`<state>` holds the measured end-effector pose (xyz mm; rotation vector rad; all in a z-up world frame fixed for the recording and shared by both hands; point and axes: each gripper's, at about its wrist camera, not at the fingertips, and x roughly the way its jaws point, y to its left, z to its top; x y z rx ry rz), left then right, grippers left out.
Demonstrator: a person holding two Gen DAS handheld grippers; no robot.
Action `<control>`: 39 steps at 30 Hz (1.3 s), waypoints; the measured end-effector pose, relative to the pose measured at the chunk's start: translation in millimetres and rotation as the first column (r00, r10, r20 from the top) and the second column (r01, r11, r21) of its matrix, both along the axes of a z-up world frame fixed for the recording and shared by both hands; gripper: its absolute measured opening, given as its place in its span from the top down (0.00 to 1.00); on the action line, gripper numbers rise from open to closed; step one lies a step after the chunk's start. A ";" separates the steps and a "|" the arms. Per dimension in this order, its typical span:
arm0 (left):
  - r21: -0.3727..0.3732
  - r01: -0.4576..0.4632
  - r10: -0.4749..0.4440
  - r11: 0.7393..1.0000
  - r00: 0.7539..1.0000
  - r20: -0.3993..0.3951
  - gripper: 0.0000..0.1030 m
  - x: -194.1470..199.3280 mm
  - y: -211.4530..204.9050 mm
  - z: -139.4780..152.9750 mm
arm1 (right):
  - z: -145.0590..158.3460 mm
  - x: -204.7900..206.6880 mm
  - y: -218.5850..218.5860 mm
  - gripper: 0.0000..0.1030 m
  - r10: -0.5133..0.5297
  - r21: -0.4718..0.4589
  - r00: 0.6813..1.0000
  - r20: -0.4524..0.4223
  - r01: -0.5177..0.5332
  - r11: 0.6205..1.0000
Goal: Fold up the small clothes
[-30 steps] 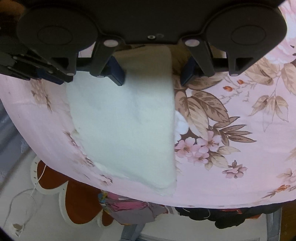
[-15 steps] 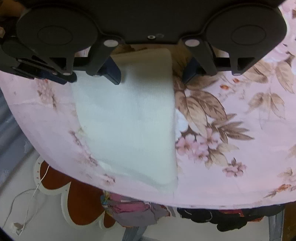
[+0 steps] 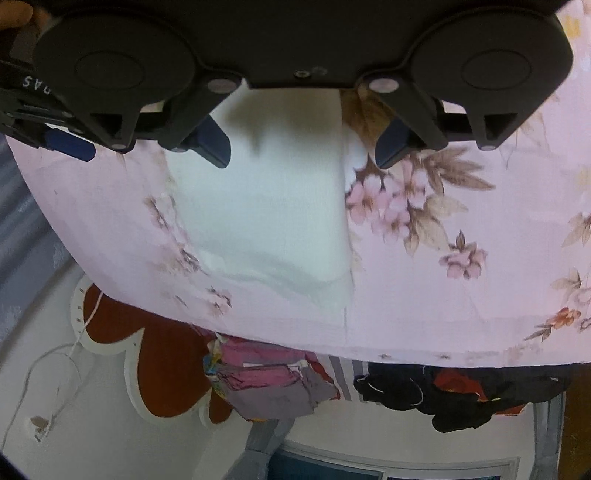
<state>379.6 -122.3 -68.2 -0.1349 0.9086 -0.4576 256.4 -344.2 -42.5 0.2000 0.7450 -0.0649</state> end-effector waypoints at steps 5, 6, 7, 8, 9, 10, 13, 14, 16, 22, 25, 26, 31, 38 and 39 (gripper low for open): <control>0.004 -0.032 0.032 0.999 0.999 -0.031 0.18 23.5 -5.6 -11.8 | -13.4 34.7 -12.5 0.22 0.011 0.043 1.000 -0.024 -0.010 0.999; 0.002 -0.035 0.035 0.999 0.999 -0.040 0.18 27.8 -6.1 -15.4 | -18.1 40.5 -16.2 0.22 0.011 0.057 0.999 -0.030 -0.010 0.998; 0.004 -0.038 0.038 0.999 0.998 -0.050 0.18 32.5 -7.4 -19.6 | -22.2 45.8 -19.7 0.22 0.011 0.068 0.999 -0.037 -0.009 0.998; 0.006 -0.043 0.043 0.999 0.997 -0.059 0.18 36.5 -8.6 -23.4 | -26.4 50.7 -23.1 0.22 0.010 0.077 0.999 -0.044 -0.007 0.997; 0.004 -0.046 0.046 0.999 0.997 -0.068 0.18 39.7 -9.3 -26.8 | -31.2 55.4 -27.4 0.22 0.010 0.090 0.999 -0.048 -0.006 0.996; -0.001 -0.047 0.047 0.999 0.996 -0.079 0.18 43.3 -10.0 -30.7 | -35.3 59.0 -31.3 0.22 0.008 0.100 0.999 -0.051 -0.003 0.995; -0.007 -0.052 0.051 0.999 0.994 -0.102 0.18 52.0 -12.7 -41.8 | -48.2 69.9 -46.1 0.22 0.001 0.150 0.998 -0.061 0.008 0.989; -0.013 -0.057 0.055 0.998 0.992 -0.113 0.18 54.8 -12.9 -46.0 | -52.5 73.6 -50.7 0.22 -0.001 0.170 0.998 -0.066 0.013 0.985; -0.041 -0.062 0.056 0.997 0.989 -0.139 0.17 59.4 -12.6 -54.3 | -62.0 79.9 -59.3 0.22 -0.005 0.213 0.997 -0.072 0.021 0.977; -0.072 -0.023 0.013 0.997 0.991 -0.134 0.20 65.2 -20.2 -63.6 | -88.9 90.0 -72.9 0.22 0.028 0.379 0.998 -0.064 -0.002 0.925; -0.100 0.009 -0.022 0.995 0.991 -0.133 0.39 65.1 -24.5 -64.1 | -93.3 91.0 -73.8 0.23 0.029 0.412 0.999 -0.023 -0.017 0.911; -0.111 0.011 -0.027 0.994 0.990 -0.141 0.40 65.5 -25.5 -64.4 | -93.8 92.2 -73.9 0.34 0.032 0.428 0.999 -0.015 -0.022 0.903; -0.126 0.001 -0.020 0.992 0.988 -0.152 0.49 65.9 -25.5 -63.2 | -96.5 94.5 -75.7 0.48 0.046 0.483 0.999 -0.012 -0.035 0.875; -0.106 -0.002 -0.011 0.994 0.991 -0.130 0.60 65.6 -31.6 -59.0 | -97.1 101.3 -68.3 0.63 0.029 0.499 0.999 -0.023 -0.013 0.867; -0.103 -0.001 -0.012 0.995 0.993 -0.122 0.62 64.1 -31.3 -57.0 | -95.3 99.9 -68.4 0.65 0.025 0.509 0.999 -0.023 -0.010 0.861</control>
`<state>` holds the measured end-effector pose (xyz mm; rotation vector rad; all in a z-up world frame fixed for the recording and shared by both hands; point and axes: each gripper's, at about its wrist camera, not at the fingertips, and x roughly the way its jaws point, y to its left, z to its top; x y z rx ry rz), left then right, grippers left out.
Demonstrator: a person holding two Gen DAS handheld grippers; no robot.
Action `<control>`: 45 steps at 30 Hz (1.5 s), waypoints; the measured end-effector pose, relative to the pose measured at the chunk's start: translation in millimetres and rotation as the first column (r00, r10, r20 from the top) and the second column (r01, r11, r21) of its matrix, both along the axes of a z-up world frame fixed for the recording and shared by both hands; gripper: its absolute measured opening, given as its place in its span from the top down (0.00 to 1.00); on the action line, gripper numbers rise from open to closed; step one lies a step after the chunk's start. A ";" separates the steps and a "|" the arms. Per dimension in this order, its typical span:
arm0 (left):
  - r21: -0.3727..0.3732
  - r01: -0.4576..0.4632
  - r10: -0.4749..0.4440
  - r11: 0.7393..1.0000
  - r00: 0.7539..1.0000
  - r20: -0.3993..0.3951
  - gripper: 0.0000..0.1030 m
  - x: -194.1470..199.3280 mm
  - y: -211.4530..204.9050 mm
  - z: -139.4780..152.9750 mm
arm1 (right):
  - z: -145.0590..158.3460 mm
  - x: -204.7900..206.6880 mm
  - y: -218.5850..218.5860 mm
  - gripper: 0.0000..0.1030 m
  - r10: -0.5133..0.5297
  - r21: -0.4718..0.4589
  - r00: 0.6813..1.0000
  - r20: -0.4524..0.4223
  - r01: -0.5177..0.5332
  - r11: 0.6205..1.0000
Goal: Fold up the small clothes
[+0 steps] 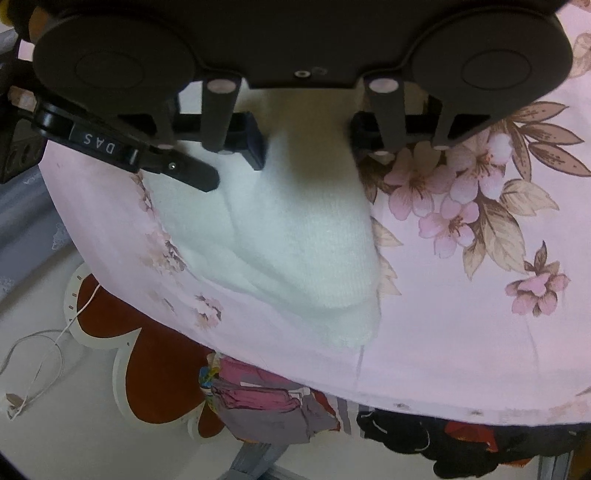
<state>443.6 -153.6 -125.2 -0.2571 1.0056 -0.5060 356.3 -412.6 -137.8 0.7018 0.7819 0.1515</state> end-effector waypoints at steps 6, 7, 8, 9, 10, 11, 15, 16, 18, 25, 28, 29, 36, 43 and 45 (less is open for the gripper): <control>0.001 0.012 -0.012 1.000 0.999 0.046 0.69 -6.4 1.9 17.0 | 12.7 -4.9 2.4 0.67 -0.016 0.016 1.000 0.022 0.016 1.000; -0.001 0.011 -0.011 1.000 0.999 0.053 0.69 -7.7 3.5 20.8 | 16.0 -5.8 3.8 0.67 -0.014 0.018 0.999 0.029 0.014 1.000; -0.001 0.013 -0.013 1.000 0.998 0.061 0.70 -9.1 4.9 24.1 | 19.2 -5.6 5.2 0.68 -0.010 0.021 0.999 0.036 0.010 1.000; -0.001 0.016 -0.015 1.000 0.998 0.068 0.70 -10.4 6.4 27.7 | 23.7 -6.5 7.5 0.68 -0.008 0.027 0.999 0.044 0.007 1.000; -0.004 0.015 -0.015 1.000 0.997 0.075 0.70 -12.1 9.8 31.6 | 27.1 -7.2 9.5 0.68 -0.006 0.029 0.999 0.049 0.004 1.000; -0.004 0.013 -0.013 1.000 0.997 0.080 0.70 -13.3 12.5 35.1 | 31.2 -7.2 12.8 0.68 -0.002 0.032 0.998 0.055 0.001 0.999; -0.003 0.008 -0.008 1.000 0.995 0.103 0.70 -19.4 31.4 51.0 | 45.8 -7.5 31.4 0.68 0.004 0.054 0.997 0.074 -0.008 0.999; -0.001 0.007 -0.006 1.000 0.994 0.109 0.70 -19.7 38.1 54.9 | 49.6 -6.4 38.6 0.68 0.006 0.061 0.997 0.079 -0.011 0.998; -0.001 0.001 -0.001 1.000 0.993 0.119 0.70 -23.4 52.5 61.8 | 57.2 -7.3 55.4 0.68 0.017 0.062 0.996 0.089 -0.023 0.998; -0.006 -0.015 0.016 1.000 0.989 0.147 0.70 -32.0 137.1 79.5 | 78.6 -8.0 138.2 0.68 0.048 0.069 0.992 0.114 -0.056 0.996; -0.012 -0.016 0.018 1.000 0.988 0.152 0.70 -33.3 183.7 83.2 | 83.7 -8.9 182.7 0.68 0.047 0.069 0.992 0.116 -0.055 0.996; -0.013 -0.020 0.022 1.000 0.988 0.152 0.70 -32.9 199.2 83.6 | 85.3 -8.5 202.4 0.68 0.049 0.067 0.992 0.116 -0.057 0.996; 0.017 -0.060 0.057 0.998 0.988 0.141 0.71 -22.7 299.6 80.0 | 75.6 10.5 310.3 0.68 0.076 0.095 0.992 0.101 -0.085 0.992; 0.057 -0.134 0.126 0.989 0.984 0.122 0.70 -9.0 366.4 56.5 | 48.9 38.6 380.6 0.67 0.144 0.092 0.987 0.070 -0.150 0.984; 0.072 -0.152 0.144 0.986 0.984 0.107 0.71 -6.6 377.2 42.8 | 40.3 41.6 391.0 0.67 0.158 0.071 0.986 0.053 -0.162 0.984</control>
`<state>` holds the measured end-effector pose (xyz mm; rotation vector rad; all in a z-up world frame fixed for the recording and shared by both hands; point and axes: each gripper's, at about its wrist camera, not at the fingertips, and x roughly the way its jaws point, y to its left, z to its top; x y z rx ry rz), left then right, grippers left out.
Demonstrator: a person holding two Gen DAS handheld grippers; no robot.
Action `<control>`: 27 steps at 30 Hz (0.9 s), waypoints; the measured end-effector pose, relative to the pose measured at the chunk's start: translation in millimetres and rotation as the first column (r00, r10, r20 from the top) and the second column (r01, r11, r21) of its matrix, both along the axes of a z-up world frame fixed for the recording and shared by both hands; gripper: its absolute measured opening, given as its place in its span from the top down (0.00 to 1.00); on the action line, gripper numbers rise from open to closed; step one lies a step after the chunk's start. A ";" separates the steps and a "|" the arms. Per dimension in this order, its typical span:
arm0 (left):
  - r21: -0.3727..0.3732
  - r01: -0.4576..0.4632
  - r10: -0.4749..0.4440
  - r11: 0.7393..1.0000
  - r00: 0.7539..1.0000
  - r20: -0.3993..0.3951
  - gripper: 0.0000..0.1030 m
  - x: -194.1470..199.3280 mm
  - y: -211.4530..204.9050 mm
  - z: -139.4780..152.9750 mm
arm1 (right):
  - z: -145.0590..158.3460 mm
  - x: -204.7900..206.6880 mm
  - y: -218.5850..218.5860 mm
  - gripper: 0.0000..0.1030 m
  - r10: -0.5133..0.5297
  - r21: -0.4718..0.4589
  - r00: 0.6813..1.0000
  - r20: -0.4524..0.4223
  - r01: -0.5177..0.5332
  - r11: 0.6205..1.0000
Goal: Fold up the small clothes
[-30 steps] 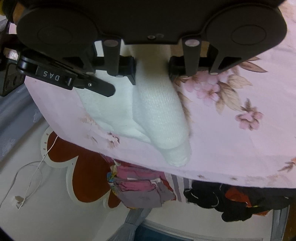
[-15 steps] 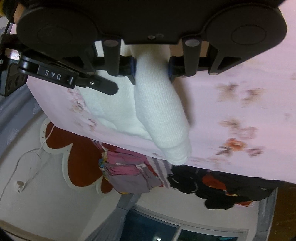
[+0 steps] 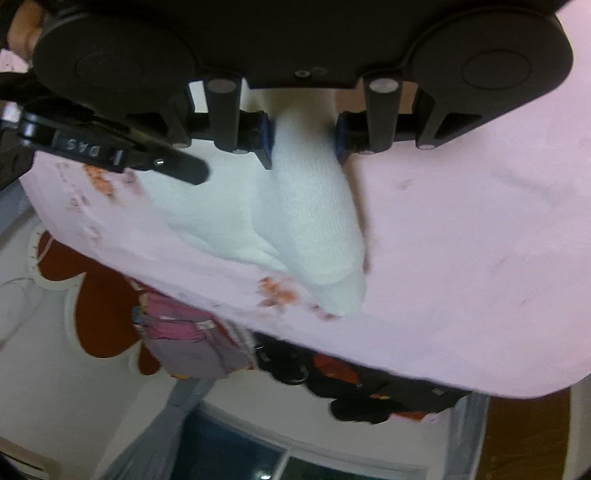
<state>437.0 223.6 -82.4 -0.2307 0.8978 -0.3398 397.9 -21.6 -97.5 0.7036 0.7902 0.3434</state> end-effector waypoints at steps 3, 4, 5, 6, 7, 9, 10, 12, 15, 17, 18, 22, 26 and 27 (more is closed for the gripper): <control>0.004 -0.020 0.020 1.000 0.999 -0.027 0.62 2.8 7.9 -19.3 | -13.8 8.4 2.0 0.67 -0.003 -0.031 1.000 -0.031 0.002 1.000; 0.007 -0.017 0.018 1.000 1.000 -0.020 0.59 1.5 7.7 -20.8 | -16.4 8.3 0.6 0.67 -0.009 -0.038 0.999 -0.036 0.007 0.999; 0.020 -0.011 0.011 1.000 1.000 -0.010 0.57 0.5 5.2 -19.8 | -17.8 8.3 -1.3 0.67 -0.015 -0.046 0.999 -0.040 0.013 0.999; 0.036 -0.002 0.002 0.999 1.000 0.000 0.56 -0.5 1.8 -18.4 | -17.9 6.8 -3.6 0.67 -0.022 -0.055 0.999 -0.042 0.020 0.998; 0.049 0.006 -0.006 0.999 1.000 0.005 0.56 -1.9 0.3 -16.5 | -17.1 4.8 -6.3 0.67 -0.029 -0.058 0.999 -0.043 0.026 0.998; 0.053 0.013 -0.013 0.999 1.000 0.011 0.56 -2.9 2.5 -10.9 | -13.4 -1.1 -6.2 0.67 -0.036 -0.074 0.998 -0.045 0.033 0.997; 0.048 0.003 -0.004 0.999 1.000 0.022 0.57 -3.7 5.5 -7.3 | -12.1 -3.7 -5.3 0.67 -0.034 -0.106 0.998 -0.048 0.029 0.994; 0.044 -0.025 0.022 0.999 0.998 0.065 0.58 -11.2 15.1 0.4 | -8.6 -5.7 -0.8 0.67 -0.039 -0.180 0.998 -0.051 0.029 0.983; 0.027 -0.030 0.027 0.999 0.993 0.117 0.58 -10.1 17.7 13.8 | -1.6 -9.2 -0.8 0.67 -0.065 -0.236 0.997 -0.041 0.054 0.970; 0.032 -0.018 0.014 0.999 0.991 0.131 0.58 -5.8 11.1 16.8 | 10.1 -10.9 4.4 0.67 -0.090 -0.273 0.996 0.012 0.090 0.958; 0.038 -0.011 0.006 0.999 0.991 0.134 0.58 -2.6 5.2 15.8 | 17.7 -11.4 7.2 0.67 -0.093 -0.277 0.995 0.045 0.102 0.955; 0.055 0.005 -0.010 0.998 0.995 0.094 0.58 14.1 -11.1 -0.8 | 31.1 -0.5 31.4 0.67 -0.045 -0.320 0.993 0.112 0.080 0.944; 0.029 -0.001 -0.001 1.000 0.998 0.066 0.58 17.3 -9.1 -12.9 | 15.5 16.3 51.1 0.67 -0.009 -0.359 0.997 0.077 0.037 0.933; 0.029 0.001 -0.003 1.000 0.998 0.066 0.58 16.9 -9.1 -13.6 | 9.1 19.6 53.4 0.67 -0.012 -0.383 0.998 0.064 0.036 0.923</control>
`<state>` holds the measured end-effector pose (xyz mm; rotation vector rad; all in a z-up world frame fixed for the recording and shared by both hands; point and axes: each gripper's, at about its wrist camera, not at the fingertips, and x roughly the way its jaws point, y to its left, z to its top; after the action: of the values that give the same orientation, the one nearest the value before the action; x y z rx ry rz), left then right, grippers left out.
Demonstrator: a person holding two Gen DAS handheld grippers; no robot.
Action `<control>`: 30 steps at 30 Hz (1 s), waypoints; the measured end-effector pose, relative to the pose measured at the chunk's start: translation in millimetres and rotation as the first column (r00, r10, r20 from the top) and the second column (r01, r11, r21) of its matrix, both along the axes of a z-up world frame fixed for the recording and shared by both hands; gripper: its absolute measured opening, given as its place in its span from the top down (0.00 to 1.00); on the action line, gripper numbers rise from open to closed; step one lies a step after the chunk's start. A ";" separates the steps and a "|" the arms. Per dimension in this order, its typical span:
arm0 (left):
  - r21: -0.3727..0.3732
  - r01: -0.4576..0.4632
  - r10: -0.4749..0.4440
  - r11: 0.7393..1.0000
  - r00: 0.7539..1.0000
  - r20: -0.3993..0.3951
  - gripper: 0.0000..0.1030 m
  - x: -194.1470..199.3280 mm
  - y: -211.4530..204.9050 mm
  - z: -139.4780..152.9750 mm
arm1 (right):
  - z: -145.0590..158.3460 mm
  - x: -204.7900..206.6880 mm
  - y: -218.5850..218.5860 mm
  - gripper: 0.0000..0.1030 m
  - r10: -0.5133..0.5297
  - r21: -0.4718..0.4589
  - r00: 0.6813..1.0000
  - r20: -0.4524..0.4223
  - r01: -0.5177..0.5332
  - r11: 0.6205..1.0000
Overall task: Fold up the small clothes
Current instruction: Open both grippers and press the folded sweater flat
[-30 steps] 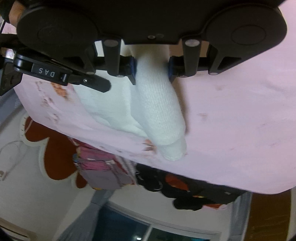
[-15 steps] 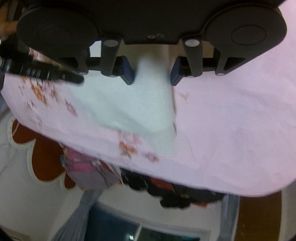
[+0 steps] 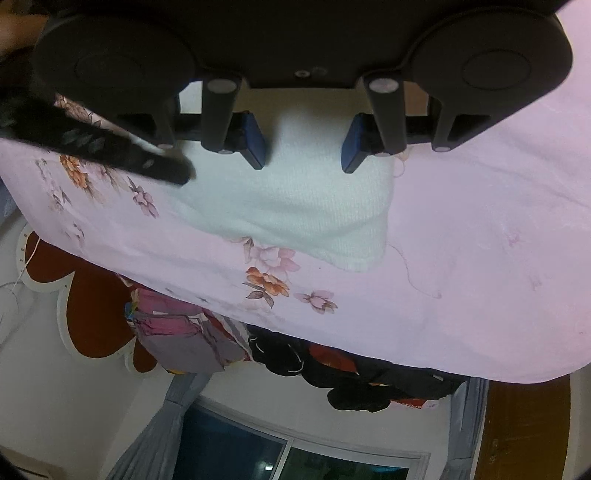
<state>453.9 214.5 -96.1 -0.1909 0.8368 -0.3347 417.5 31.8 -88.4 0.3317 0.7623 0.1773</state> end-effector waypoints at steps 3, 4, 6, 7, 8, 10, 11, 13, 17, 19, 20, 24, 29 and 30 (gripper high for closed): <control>0.014 0.014 -0.014 1.000 1.000 0.000 0.57 -0.7 -3.1 0.5 | -20.4 10.6 3.7 0.67 -0.012 -0.090 0.999 -0.040 0.009 0.996; 0.020 0.016 -0.016 1.000 1.000 -0.003 0.56 -1.1 -2.7 1.8 | -21.0 11.0 4.0 0.67 -0.016 -0.094 0.999 -0.040 0.012 0.996; 0.022 0.023 -0.022 0.999 1.000 -0.008 0.56 -3.3 -2.4 6.3 | -18.9 11.7 10.7 0.67 -0.011 -0.134 0.999 -0.039 0.006 0.991; 0.031 0.025 -0.025 0.999 1.000 -0.010 0.56 -4.8 -2.1 8.6 | -17.5 10.4 13.3 0.67 -0.010 -0.152 0.999 -0.034 0.005 0.988; 0.041 0.026 -0.025 0.999 1.000 -0.010 0.56 -6.3 -2.3 10.3 | -15.9 8.3 14.2 0.67 -0.016 -0.149 0.999 -0.030 0.012 0.989; 0.056 0.027 -0.027 0.998 1.000 -0.006 0.53 -14.4 -0.7 14.8 | -9.6 -2.3 11.7 0.67 -0.022 -0.107 1.000 -0.011 0.021 0.994; 0.063 0.029 -0.029 0.998 1.000 -0.006 0.50 -19.1 0.2 17.0 | -5.7 -8.1 12.1 0.67 -0.017 -0.097 1.000 0.001 0.017 0.995; 0.079 0.036 -0.036 0.996 0.999 0.002 0.46 -30.8 1.8 20.5 | 2.6 -21.3 16.5 0.67 0.004 -0.107 1.000 0.024 -0.001 0.994; 0.113 0.068 -0.070 0.991 0.997 0.014 0.46 -60.5 4.5 21.6 | 11.1 -53.7 22.7 0.67 0.036 -0.138 0.998 0.042 -0.030 0.990; 0.115 0.083 -0.084 0.990 0.996 0.004 0.46 -71.9 5.6 17.0 | 10.4 -72.1 24.6 0.67 0.055 -0.150 0.998 0.031 -0.050 0.987; 0.113 0.090 -0.090 0.989 0.996 -0.007 0.46 -76.5 5.8 12.4 | 8.0 -80.2 25.3 0.67 0.060 -0.152 0.998 0.026 -0.055 0.987; 0.112 0.111 -0.106 0.987 0.993 -0.044 0.45 -84.8 2.0 -6.6 | -14.8 -102.1 31.8 0.68 0.069 -0.203 0.997 -0.034 -0.074 0.976; 0.141 0.125 -0.121 0.982 0.992 -0.033 0.41 -91.8 -2.7 -9.1 | -35.9 -111.0 22.5 0.68 -0.008 -0.232 0.997 -0.079 -0.011 0.973; 0.149 0.130 -0.127 0.980 0.991 -0.031 0.41 -94.8 -3.8 -8.4 | -33.8 -112.5 22.3 0.68 -0.019 -0.222 0.996 -0.082 0.001 0.975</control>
<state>359.1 210.7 -104.5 0.0010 0.8942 -0.3889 305.1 54.1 -122.2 0.1313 0.8548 0.0678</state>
